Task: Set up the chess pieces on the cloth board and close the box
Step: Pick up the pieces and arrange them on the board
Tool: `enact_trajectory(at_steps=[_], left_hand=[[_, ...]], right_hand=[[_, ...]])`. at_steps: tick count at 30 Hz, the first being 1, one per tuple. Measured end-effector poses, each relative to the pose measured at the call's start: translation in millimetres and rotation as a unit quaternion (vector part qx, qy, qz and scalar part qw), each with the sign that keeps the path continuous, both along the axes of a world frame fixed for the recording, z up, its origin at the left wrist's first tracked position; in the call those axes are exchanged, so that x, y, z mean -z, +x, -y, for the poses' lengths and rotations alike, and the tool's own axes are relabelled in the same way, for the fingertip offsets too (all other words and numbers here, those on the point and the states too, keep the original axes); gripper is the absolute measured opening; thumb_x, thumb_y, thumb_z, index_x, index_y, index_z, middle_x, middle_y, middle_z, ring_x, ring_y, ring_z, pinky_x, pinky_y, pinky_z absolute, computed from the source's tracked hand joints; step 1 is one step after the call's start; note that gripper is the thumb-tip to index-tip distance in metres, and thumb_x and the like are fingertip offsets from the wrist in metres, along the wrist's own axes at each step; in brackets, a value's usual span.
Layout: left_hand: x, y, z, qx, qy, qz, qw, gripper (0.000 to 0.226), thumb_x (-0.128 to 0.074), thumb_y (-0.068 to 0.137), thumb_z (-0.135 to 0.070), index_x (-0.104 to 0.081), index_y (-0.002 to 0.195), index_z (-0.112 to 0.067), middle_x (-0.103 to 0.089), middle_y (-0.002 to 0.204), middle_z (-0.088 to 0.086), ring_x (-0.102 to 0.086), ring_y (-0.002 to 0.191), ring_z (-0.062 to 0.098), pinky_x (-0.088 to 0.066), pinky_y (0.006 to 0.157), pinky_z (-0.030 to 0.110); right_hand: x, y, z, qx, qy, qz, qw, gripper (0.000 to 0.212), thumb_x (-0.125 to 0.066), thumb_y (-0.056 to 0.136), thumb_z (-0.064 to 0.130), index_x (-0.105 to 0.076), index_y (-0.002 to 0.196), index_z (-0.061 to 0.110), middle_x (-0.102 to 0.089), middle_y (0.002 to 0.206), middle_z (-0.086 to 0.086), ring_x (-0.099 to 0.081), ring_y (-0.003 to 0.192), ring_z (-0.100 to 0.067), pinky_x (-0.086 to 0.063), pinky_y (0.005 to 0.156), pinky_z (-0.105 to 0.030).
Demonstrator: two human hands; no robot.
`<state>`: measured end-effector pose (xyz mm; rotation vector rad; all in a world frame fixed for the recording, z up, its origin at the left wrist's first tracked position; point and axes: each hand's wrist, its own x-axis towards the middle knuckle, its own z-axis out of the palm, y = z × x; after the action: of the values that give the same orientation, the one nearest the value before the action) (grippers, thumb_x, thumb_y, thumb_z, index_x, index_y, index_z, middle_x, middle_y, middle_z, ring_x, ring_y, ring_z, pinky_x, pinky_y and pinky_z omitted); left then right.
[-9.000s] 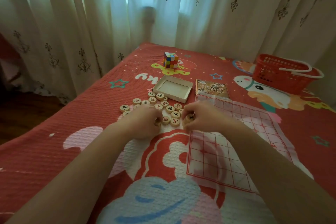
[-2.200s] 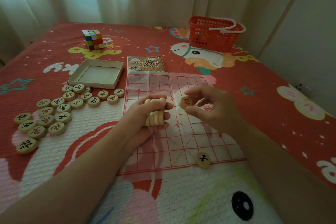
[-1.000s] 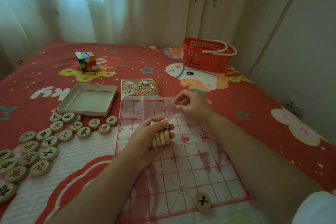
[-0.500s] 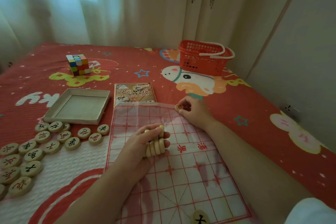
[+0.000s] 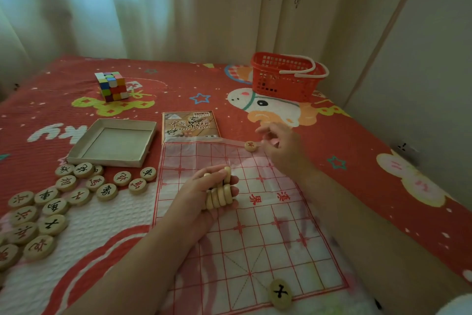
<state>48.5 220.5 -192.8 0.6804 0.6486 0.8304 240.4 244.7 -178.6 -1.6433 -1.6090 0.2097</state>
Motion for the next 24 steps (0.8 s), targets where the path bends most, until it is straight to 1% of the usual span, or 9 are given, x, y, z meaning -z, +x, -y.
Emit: enact_trajectory(at_steps=[2, 3, 5, 8, 12, 18, 20, 22, 24], left_hand=[[-2.0, 1.1, -1.8, -0.007, 0.004, 0.010, 1.000, 0.010, -0.050, 0.087, -0.005, -0.056, 0.095, -0.005, -0.062, 0.077, 0.013, -0.061, 0.052, 0.016, -0.051, 0.045, 0.026], [-3.4, 1.1, -2.7, -0.014, 0.007, 0.016, 1.000, 0.009, -0.050, 0.087, -0.005, -0.056, 0.094, -0.005, -0.063, 0.076, 0.013, -0.062, 0.052, 0.016, -0.051, 0.045, 0.025], [-5.6, 0.8, -5.4, -0.026, 0.012, 0.023, 0.999, 0.009, -0.051, 0.086, -0.007, -0.057, 0.093, -0.007, -0.064, 0.074, 0.011, -0.062, 0.051, 0.015, -0.052, 0.046, 0.025], [-7.4, -1.9, -5.6, -0.035, 0.029, 0.010, 0.999, 0.009, -0.051, 0.088, -0.009, -0.057, 0.095, -0.007, -0.065, 0.076, 0.009, -0.064, 0.054, 0.013, -0.053, 0.049, 0.025], [-11.1, -3.8, -3.7, -0.038, 0.036, 0.006, 0.999, 0.008, -0.051, 0.089, -0.009, -0.056, 0.096, -0.008, -0.063, 0.078, 0.009, -0.063, 0.054, 0.013, -0.053, 0.051, 0.025], [-11.7, -9.0, 2.4, -0.037, 0.029, -0.006, 0.999, 0.005, -0.051, 0.090, -0.010, -0.055, 0.092, -0.008, -0.063, 0.078, 0.009, -0.063, 0.054, 0.011, -0.053, 0.050, 0.024], [-10.3, -9.9, 3.6, -0.026, 0.021, -0.017, 0.999, 0.004, -0.051, 0.090, -0.010, -0.055, 0.092, -0.009, -0.064, 0.078, 0.009, -0.063, 0.054, 0.012, -0.053, 0.050, 0.024], [-10.9, -9.3, 4.9, -0.008, 0.022, -0.034, 0.999, 0.005, -0.052, 0.090, -0.009, -0.056, 0.093, -0.008, -0.065, 0.078, 0.010, -0.063, 0.054, 0.013, -0.053, 0.049, 0.025], [-11.9, -7.6, 6.9, 0.012, 0.029, -0.054, 0.998, 0.005, -0.055, 0.088, -0.010, -0.058, 0.093, -0.009, -0.064, 0.074, 0.008, -0.062, 0.055, 0.013, -0.053, 0.049, 0.025]], right_hand=[[1.8, -14.8, 19.6, -0.071, -0.060, 0.078, 0.993, 0.026, -0.055, 0.090, 0.016, -0.061, 0.115, 0.015, -0.059, 0.119, -0.001, -0.049, 0.111, -0.011, -0.027, 0.092, -0.009], [6.9, -21.9, 28.4, -0.110, -0.108, 0.127, 0.980, 0.035, -0.052, 0.092, 0.027, -0.054, 0.126, 0.019, -0.050, 0.135, 0.000, -0.039, 0.125, -0.011, -0.019, 0.100, -0.012], [19.7, -29.6, 39.3, -0.152, -0.192, 0.218, 0.945, 0.053, -0.037, 0.092, 0.048, -0.034, 0.141, 0.027, -0.023, 0.153, 0.001, -0.014, 0.141, -0.014, -0.008, 0.113, -0.031], [29.4, -31.7, 45.6, -0.155, -0.250, 0.273, 0.916, 0.057, -0.024, 0.093, 0.054, -0.016, 0.145, 0.033, -0.005, 0.157, 0.004, 0.003, 0.144, -0.015, 0.001, 0.115, -0.050], [28.2, -27.8, 49.8, -0.160, -0.261, 0.288, 0.907, 0.055, -0.027, 0.096, 0.051, -0.011, 0.146, 0.035, -0.001, 0.157, 0.006, 0.006, 0.143, -0.013, 0.002, 0.114, -0.051], [23.9, -23.0, 62.0, -0.169, -0.266, 0.281, 0.906, 0.055, -0.032, 0.094, 0.053, -0.019, 0.144, 0.035, -0.008, 0.156, 0.006, -0.002, 0.143, -0.014, -0.005, 0.116, -0.048], [19.1, -24.4, 63.6, -0.159, -0.223, 0.218, 0.937, 0.055, -0.038, 0.092, 0.052, -0.031, 0.141, 0.030, -0.024, 0.153, 0.003, -0.015, 0.141, -0.015, -0.014, 0.115, -0.040], [10.8, -27.6, 62.4, -0.138, -0.143, 0.108, 0.974, 0.049, -0.049, 0.090, 0.045, -0.044, 0.134, 0.026, -0.043, 0.142, 0.002, -0.032, 0.133, -0.012, -0.026, 0.109, -0.033], [1.1, -33.4, 59.6, -0.143, -0.094, 0.013, 0.985, 0.044, -0.060, 0.084, 0.039, -0.053, 0.125, 0.026, -0.058, 0.124, 0.003, -0.048, 0.117, -0.007, -0.038, 0.097, -0.023]])
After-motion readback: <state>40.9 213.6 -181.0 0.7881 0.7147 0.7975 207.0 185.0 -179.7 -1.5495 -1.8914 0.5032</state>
